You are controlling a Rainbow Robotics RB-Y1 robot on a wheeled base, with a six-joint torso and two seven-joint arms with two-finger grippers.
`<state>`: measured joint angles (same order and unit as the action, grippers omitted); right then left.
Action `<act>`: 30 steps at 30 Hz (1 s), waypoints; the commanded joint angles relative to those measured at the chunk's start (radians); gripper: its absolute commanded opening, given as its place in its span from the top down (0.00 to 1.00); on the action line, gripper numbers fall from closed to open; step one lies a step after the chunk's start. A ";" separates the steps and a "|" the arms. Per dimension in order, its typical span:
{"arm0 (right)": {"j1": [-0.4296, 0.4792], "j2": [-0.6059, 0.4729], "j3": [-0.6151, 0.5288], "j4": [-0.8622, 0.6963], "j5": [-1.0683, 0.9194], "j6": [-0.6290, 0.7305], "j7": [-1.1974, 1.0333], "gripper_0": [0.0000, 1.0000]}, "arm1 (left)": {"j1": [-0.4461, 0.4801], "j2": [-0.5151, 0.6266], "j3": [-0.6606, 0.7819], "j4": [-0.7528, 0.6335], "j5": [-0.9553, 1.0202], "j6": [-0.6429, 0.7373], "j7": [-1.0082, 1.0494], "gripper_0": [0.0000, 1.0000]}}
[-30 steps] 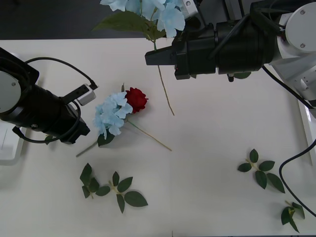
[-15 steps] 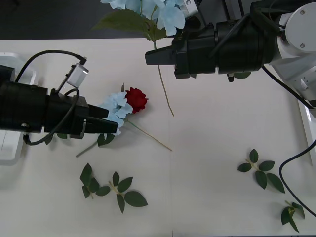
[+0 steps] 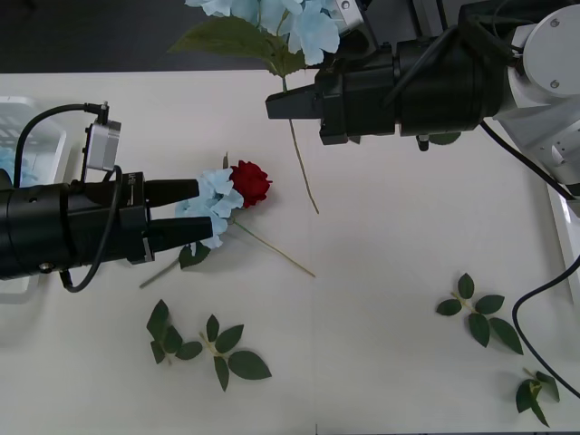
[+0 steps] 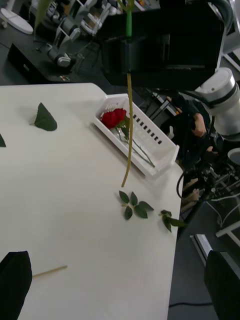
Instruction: Place the red flowers into the right box and the blue flowers into the left box. If a person shows an open palm, hand one flower to the person first, then continue sorting.
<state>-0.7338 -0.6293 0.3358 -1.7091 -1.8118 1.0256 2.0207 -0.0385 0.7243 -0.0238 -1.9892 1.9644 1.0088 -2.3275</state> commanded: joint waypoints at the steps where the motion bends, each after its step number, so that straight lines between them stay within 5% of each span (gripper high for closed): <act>1: -0.004 0.011 0.005 -0.017 -0.003 -0.010 -0.036 1.00 | 0.014 -0.072 -0.079 -0.034 0.030 -0.130 -0.101 0.00; 10: -0.004 0.011 0.005 -0.017 -0.003 -0.010 -0.043 1.00 | -0.063 -0.151 -0.344 -0.033 0.051 -0.478 -0.213 0.00; 24: -0.004 0.011 0.005 -0.017 -0.003 -0.010 -0.047 1.00 | -0.172 -0.226 -0.438 0.053 -0.007 -0.515 -0.220 0.02; 26: -0.004 0.011 0.005 -0.017 -0.003 -0.010 -0.047 1.00 | -0.173 -0.237 -0.438 0.053 -0.024 -0.521 -0.220 0.31; 29: -0.004 0.011 0.005 -0.017 -0.003 -0.010 -0.047 1.00 | -0.175 -0.249 -0.441 0.066 -0.038 -0.522 -0.216 0.94; 30: -0.004 0.011 0.005 -0.017 -0.003 -0.010 -0.047 1.00 | -0.176 -0.252 -0.446 0.072 -0.033 -0.521 -0.216 1.00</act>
<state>-0.7338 -0.6293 0.3382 -1.7091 -1.8118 1.0253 1.9991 -0.1799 0.5045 -0.4534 -1.9215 1.9370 0.4982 -2.5453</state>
